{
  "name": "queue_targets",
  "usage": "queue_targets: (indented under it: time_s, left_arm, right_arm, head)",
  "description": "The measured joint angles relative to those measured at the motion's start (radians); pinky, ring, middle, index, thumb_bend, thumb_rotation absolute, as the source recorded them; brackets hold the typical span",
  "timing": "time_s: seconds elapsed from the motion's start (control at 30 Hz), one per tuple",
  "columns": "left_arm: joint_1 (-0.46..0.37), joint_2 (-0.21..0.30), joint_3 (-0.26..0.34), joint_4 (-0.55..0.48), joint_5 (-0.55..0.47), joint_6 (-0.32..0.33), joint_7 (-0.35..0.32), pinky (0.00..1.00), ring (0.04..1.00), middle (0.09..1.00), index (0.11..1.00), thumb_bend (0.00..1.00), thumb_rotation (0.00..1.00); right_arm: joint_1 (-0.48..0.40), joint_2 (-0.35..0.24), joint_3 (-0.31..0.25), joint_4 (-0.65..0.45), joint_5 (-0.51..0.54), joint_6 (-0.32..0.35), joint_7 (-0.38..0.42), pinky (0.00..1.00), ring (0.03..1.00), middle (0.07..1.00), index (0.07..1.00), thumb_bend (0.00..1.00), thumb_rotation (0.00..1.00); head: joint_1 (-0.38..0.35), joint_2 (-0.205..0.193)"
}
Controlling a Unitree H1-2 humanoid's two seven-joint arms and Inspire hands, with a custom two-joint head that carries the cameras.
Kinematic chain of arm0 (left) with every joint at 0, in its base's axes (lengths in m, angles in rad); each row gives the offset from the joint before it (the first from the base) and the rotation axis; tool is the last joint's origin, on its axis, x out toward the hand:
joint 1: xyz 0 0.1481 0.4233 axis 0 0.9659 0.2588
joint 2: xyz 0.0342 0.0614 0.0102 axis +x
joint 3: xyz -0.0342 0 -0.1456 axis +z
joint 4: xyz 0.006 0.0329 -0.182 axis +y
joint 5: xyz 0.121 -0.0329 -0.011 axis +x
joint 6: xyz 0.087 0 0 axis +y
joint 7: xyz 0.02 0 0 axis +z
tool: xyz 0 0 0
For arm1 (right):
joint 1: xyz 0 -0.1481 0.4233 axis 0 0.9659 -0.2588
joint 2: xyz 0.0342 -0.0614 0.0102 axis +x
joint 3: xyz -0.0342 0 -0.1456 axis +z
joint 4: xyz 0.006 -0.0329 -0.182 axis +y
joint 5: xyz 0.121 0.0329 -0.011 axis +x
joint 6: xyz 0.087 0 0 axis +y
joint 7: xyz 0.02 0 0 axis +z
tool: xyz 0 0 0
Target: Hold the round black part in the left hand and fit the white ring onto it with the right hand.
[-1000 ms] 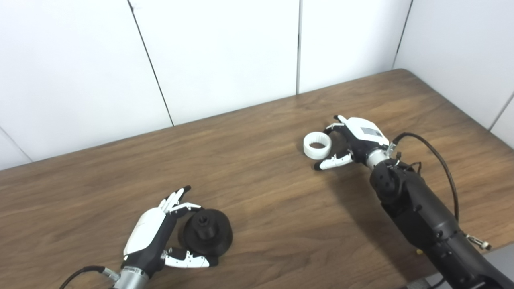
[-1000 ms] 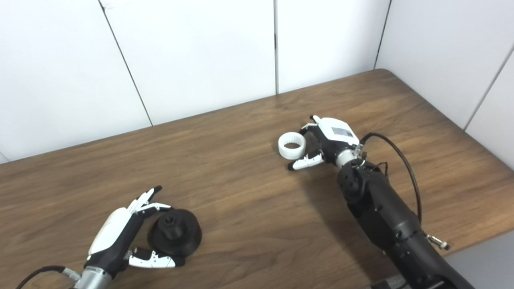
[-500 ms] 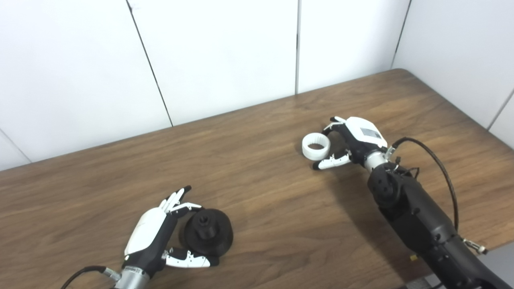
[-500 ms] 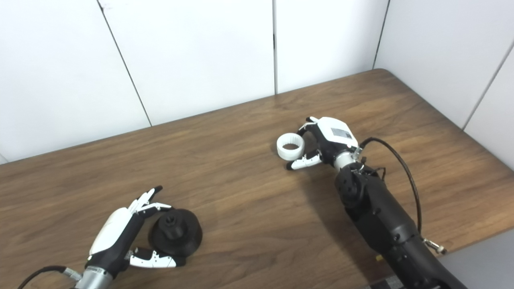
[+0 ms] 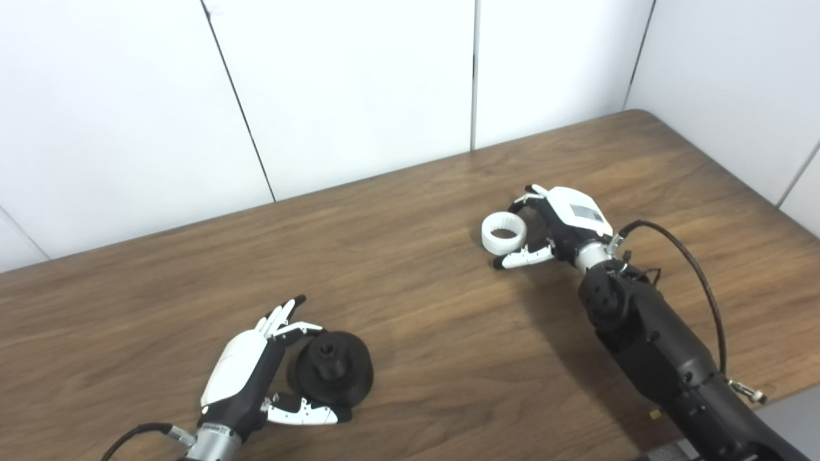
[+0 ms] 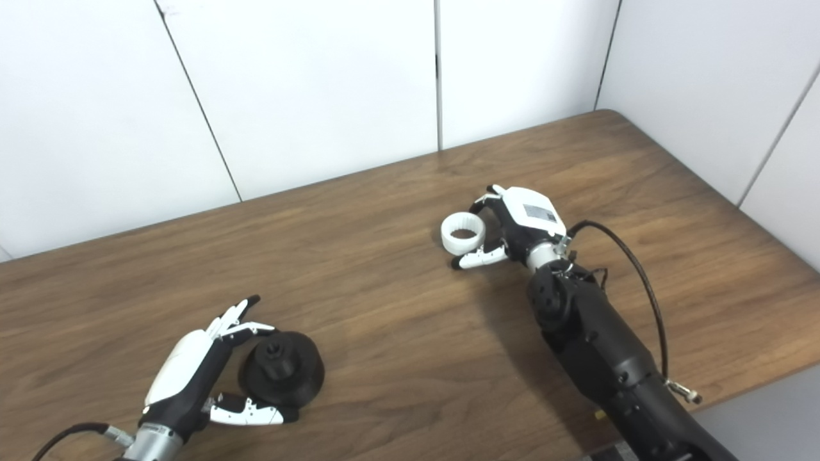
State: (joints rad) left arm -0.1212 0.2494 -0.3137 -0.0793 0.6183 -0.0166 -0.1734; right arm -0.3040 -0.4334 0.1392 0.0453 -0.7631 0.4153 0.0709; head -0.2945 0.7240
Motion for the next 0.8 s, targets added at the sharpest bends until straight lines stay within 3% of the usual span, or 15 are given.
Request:
queue_targets:
  time_s: [0.23,0.6,0.8]
  left_arm:
    - [0.000,0.000,-0.001,-0.002,0.004,0.002,0.000,1.00,1.000,1.000,0.622,0.91,0.28]
    - [0.000,0.000,-0.001,-0.002,0.004,0.002,0.000,1.00,1.000,1.000,0.619,0.91,0.29]
    - [0.000,0.000,-0.001,-0.002,0.004,0.002,0.000,1.00,1.000,1.000,0.620,0.91,0.29]
  right_arm:
    - [-0.011,0.004,0.013,0.008,-0.005,0.011,-0.001,0.82,0.874,0.935,0.764,0.88,0.41]
    - [-0.011,0.015,0.012,0.018,0.020,-0.014,-0.045,0.79,0.845,0.907,0.676,0.74,0.29]
    - [-0.010,0.015,0.011,0.019,0.036,-0.037,-0.062,0.81,0.854,0.898,0.665,0.73,0.27]
  head:
    - [0.006,0.005]
    - [0.008,0.006]
    - [0.008,0.008]
